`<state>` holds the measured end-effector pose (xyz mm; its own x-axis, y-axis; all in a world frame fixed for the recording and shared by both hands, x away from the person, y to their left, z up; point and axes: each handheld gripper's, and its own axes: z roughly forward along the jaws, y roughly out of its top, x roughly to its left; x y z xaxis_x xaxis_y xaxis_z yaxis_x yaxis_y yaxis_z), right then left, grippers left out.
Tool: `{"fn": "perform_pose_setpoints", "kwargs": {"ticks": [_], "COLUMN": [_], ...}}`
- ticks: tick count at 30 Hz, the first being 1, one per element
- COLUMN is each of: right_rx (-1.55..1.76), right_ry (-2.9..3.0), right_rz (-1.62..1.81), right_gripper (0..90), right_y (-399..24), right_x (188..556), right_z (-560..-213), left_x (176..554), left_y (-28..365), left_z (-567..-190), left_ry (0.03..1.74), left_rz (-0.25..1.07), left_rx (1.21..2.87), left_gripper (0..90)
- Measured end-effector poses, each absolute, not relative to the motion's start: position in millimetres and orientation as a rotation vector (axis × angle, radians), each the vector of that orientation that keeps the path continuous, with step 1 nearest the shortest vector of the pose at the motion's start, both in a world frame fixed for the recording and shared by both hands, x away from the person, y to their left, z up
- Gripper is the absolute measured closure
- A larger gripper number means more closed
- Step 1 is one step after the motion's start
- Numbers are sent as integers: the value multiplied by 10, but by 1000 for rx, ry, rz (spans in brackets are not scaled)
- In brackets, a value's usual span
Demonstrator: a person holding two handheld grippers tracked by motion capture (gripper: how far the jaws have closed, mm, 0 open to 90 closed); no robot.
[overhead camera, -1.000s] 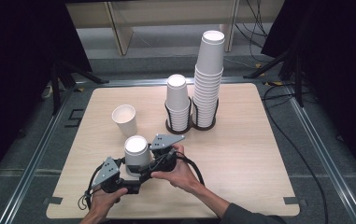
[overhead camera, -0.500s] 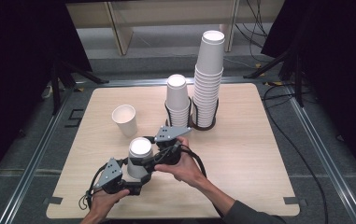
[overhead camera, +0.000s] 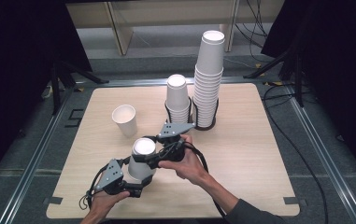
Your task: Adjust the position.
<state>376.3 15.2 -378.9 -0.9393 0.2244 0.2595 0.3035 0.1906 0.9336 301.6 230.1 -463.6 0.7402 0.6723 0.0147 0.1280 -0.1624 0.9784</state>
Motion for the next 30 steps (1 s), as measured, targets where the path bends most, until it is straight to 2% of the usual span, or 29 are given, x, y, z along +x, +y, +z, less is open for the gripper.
{"fn": "perform_pose_setpoints", "kwargs": {"ticks": [7,14,30], "right_rx": [-578,-590,-605], "right_ry": [-2244,-2224,-2191], "right_rz": [-1944,-1947,-1932], "right_gripper": [262,262,254], "right_y": [94,96,35], "right_x": [3812,3791,3841], "right_z": [-3784,-3769,-3773], "left_x": [3033,3006,2994], "left_y": [2298,2309,2341], "left_z": [-4652,-4627,-4583], "left_ry": [620,619,601], "left_rz": [556,584,572], "left_rx": [1628,1639,1669], "left_gripper": [18,20,100]}}
